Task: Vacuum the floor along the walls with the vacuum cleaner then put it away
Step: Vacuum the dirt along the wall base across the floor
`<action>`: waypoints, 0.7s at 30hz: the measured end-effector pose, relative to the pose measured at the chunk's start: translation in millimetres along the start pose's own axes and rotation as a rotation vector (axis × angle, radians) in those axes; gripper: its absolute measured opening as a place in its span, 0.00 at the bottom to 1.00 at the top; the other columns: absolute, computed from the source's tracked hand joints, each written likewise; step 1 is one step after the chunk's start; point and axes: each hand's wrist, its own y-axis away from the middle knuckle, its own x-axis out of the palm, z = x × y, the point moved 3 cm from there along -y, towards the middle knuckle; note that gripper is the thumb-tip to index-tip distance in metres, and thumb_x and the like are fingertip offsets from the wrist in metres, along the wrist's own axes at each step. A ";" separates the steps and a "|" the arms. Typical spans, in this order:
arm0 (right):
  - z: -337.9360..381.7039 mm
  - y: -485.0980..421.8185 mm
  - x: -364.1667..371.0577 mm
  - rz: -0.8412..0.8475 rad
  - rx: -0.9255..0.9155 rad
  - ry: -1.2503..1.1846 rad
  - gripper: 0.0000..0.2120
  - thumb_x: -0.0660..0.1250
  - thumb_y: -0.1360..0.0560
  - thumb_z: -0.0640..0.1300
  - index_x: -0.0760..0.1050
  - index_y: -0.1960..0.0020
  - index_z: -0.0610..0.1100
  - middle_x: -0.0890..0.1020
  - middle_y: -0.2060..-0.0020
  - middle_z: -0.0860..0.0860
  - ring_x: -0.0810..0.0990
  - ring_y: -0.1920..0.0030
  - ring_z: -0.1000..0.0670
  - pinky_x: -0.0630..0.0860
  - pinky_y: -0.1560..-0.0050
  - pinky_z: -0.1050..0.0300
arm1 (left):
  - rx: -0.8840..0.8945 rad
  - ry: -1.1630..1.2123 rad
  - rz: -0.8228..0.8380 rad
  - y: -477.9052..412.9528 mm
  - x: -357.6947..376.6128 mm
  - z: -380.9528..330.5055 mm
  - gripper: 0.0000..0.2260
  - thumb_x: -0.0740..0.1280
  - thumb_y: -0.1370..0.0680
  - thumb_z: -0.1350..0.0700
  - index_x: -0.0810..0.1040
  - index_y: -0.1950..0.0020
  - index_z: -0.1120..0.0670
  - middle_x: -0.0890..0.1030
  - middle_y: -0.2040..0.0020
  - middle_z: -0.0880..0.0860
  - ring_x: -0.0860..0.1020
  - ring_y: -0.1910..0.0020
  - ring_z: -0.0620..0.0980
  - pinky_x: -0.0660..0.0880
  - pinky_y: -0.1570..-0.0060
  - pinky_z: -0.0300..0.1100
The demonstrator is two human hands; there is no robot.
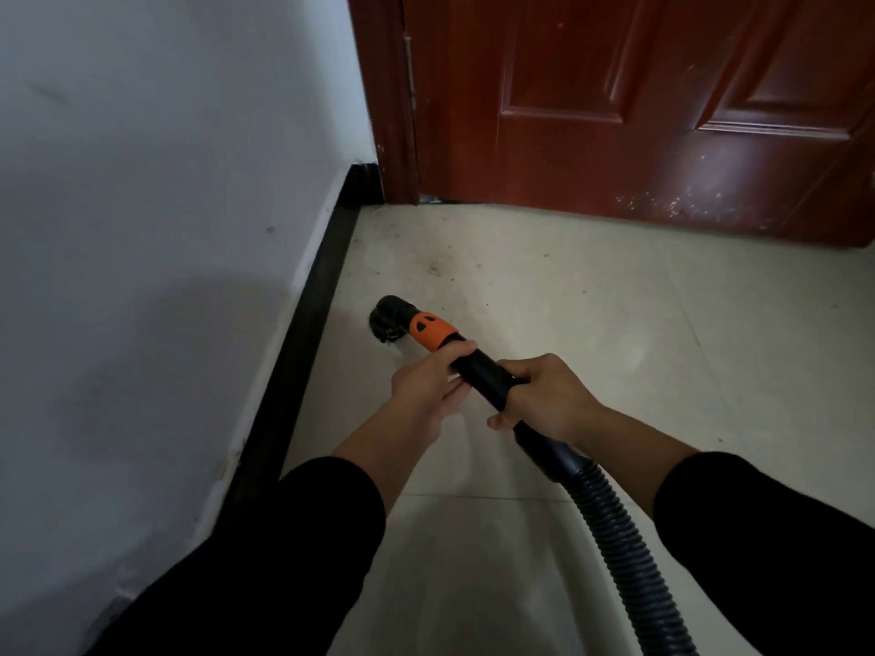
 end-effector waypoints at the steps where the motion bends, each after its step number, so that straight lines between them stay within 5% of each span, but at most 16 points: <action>1: 1.6 -2.2 3.6 0.003 -0.003 -0.011 0.17 0.75 0.36 0.33 0.83 0.49 0.45 0.81 0.61 0.46 0.77 0.62 0.49 0.73 0.61 0.60 | 0.007 -0.001 -0.009 -2.3 -3.6 -1.1 0.14 0.76 0.28 0.59 0.78 0.46 0.60 0.82 0.47 0.58 0.81 0.53 0.51 0.79 0.63 0.37; 11: 11.0 -22.5 25.7 0.032 -0.021 -0.102 0.15 0.71 0.35 0.31 0.84 0.52 0.46 0.78 0.75 0.52 0.75 0.72 0.54 0.70 0.67 0.63 | 0.081 0.004 -0.060 -28.6 -28.8 -11.1 0.18 0.76 0.30 0.58 0.79 0.44 0.63 0.84 0.50 0.59 0.84 0.53 0.52 0.80 0.49 0.44; 21: 15.5 -40.1 38.3 0.060 -0.040 -0.141 0.17 0.71 0.34 0.32 0.83 0.50 0.48 0.78 0.74 0.53 0.74 0.77 0.60 0.68 0.71 0.66 | 0.110 -0.018 -0.086 -46.2 -42.4 -18.8 0.14 0.76 0.30 0.57 0.80 0.47 0.59 0.84 0.52 0.55 0.84 0.58 0.49 0.80 0.63 0.36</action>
